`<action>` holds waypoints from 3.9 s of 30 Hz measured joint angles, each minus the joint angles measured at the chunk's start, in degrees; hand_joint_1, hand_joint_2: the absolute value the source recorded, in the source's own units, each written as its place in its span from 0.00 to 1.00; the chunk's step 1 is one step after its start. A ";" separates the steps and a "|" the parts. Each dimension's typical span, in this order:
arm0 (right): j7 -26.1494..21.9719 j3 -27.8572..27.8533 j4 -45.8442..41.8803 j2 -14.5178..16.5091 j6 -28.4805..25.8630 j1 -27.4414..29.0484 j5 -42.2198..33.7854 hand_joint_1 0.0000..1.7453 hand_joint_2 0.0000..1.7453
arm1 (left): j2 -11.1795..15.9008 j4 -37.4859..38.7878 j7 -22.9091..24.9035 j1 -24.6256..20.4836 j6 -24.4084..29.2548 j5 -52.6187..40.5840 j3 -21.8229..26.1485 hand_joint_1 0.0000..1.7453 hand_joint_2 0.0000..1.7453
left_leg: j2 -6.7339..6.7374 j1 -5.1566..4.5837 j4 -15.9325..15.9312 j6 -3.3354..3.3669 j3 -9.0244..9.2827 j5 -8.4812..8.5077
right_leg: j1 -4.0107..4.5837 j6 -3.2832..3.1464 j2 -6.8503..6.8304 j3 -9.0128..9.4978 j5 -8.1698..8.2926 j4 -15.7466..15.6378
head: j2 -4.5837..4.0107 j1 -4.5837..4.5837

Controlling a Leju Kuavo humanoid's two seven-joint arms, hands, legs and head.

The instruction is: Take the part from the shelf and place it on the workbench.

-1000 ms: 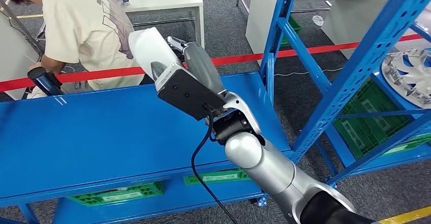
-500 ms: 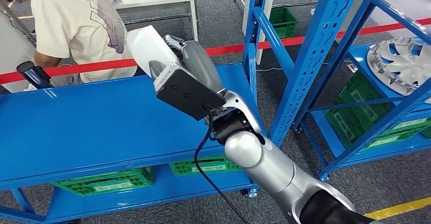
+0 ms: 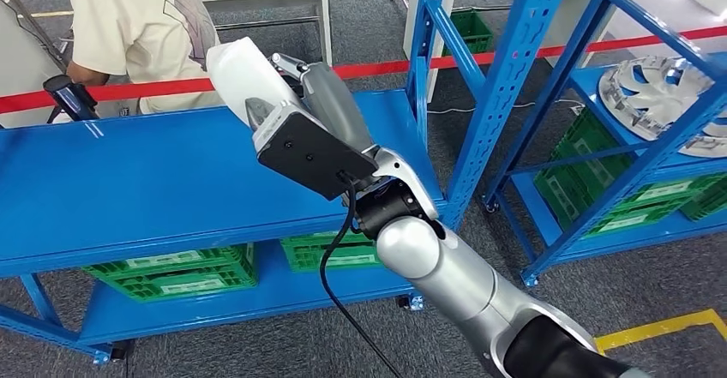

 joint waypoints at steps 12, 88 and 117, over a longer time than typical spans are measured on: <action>-0.05 0.40 0.42 1.21 0.63 -1.11 -0.39 1.00 1.00 | -0.04 0.07 -0.16 0.23 -0.07 0.47 0.89 0.00 1.00 | -0.49 0.43 15.71 -3.28 -4.98 -9.51 | 0.50 -3.85 -0.14 0.94 4.48 -10.93 | 0.00 -0.29; 4.02 1.24 -0.26 0.55 1.67 2.36 3.64 1.00 1.00 | 0.34 -0.15 0.26 -1.27 -2.20 -1.60 2.22 0.00 1.00 | -0.25 0.13 0.74 1.21 1.83 -2.17 | 0.13 0.33 -0.44 -7.28 -3.30 5.17 | 0.00 0.37; -0.14 1.57 3.54 -0.73 -1.94 0.51 -2.03 1.00 1.00 | 2.14 0.11 -1.25 -0.31 -2.26 -0.46 2.25 0.00 1.00 | -0.48 0.45 1.28 0.95 3.85 -4.60 | 0.35 -0.17 -0.66 -6.86 -1.18 0.40 | 0.00 1.10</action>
